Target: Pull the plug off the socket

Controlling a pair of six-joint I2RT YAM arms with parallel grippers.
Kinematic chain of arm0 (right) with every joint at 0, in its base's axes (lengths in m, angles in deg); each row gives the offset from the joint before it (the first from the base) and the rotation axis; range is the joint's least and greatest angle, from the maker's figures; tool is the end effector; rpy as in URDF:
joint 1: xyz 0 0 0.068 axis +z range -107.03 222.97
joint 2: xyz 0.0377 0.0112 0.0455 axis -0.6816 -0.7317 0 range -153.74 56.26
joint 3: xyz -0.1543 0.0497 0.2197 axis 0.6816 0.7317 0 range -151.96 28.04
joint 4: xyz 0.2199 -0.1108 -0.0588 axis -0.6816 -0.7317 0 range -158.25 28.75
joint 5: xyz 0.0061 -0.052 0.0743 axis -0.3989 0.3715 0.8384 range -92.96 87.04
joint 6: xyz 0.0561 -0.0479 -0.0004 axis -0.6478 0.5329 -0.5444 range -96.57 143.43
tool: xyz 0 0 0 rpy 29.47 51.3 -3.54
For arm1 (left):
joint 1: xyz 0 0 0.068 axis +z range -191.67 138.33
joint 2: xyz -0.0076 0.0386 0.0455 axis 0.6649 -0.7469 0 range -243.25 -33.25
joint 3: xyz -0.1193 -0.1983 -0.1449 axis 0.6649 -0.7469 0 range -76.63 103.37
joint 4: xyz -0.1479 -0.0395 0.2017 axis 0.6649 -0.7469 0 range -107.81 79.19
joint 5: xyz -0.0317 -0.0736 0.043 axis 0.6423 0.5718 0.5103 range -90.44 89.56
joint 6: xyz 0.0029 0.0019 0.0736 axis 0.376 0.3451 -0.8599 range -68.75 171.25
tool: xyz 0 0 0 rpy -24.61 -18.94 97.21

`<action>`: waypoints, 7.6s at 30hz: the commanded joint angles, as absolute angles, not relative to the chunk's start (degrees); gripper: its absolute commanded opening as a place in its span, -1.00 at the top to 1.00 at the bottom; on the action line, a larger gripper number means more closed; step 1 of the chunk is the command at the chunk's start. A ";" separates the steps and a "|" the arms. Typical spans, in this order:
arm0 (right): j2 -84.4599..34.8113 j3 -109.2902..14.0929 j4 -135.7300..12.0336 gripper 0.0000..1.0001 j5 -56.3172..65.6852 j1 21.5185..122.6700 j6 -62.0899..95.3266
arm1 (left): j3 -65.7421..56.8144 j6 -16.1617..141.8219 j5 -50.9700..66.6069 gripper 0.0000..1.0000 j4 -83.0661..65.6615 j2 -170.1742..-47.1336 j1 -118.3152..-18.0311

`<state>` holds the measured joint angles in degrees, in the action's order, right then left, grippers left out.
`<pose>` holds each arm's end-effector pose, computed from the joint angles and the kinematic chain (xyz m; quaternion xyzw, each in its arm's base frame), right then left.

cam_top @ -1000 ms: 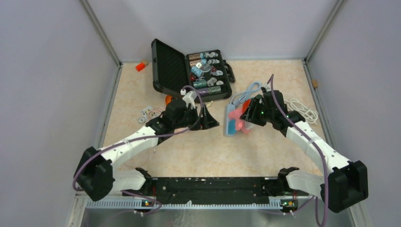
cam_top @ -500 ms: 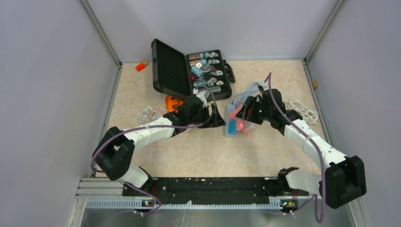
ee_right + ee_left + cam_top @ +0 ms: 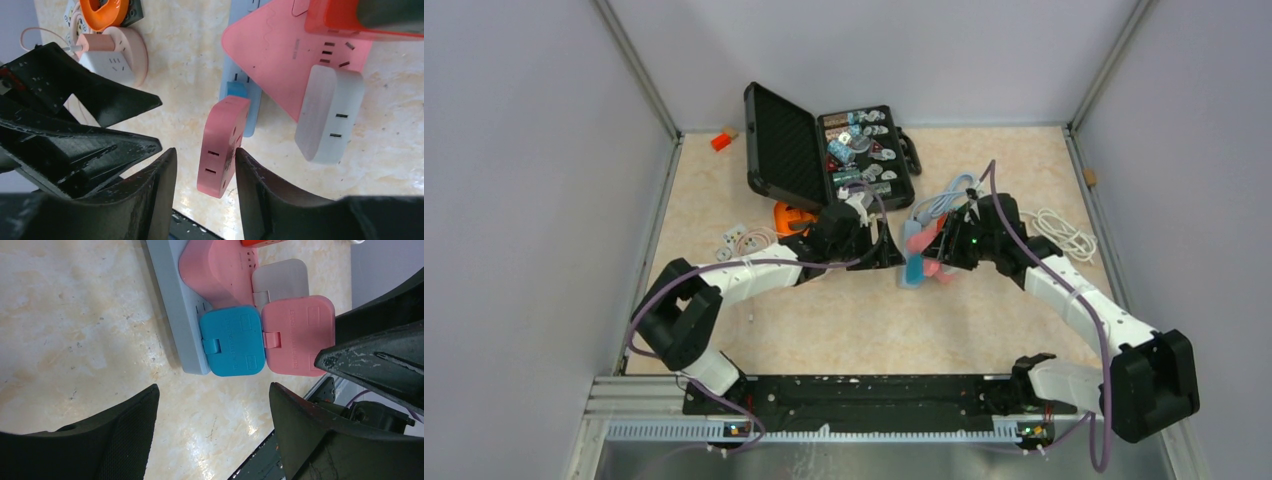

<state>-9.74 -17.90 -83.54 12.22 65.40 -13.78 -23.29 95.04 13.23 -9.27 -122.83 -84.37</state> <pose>0.2281 0.1117 0.2403 0.0637 0.9061 0.3039 0.2873 0.2503 -0.2507 0.2103 0.0468 0.8800 -0.3924 0.2633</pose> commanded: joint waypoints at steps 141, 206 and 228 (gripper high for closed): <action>-5.60 3.04 -77.50 -0.07 15.43 26.45 -9.11 | -24.44 80.48 -9.62 -0.98 -14.72 -102.47 -85.53; -11.03 -16.03 -83.35 0.91 -9.50 70.40 -22.66 | -15.00 85.72 2.71 -0.97 -19.58 -118.00 -85.44; -13.08 -13.22 -76.88 -0.15 -7.29 70.39 -22.37 | -1.80 90.27 7.98 -0.97 -18.19 -141.25 -85.53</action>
<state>-11.84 -11.97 -79.45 -7.60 69.97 -22.59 -4.93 90.17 6.91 -20.70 -139.77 -85.62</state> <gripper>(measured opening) 0.590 0.986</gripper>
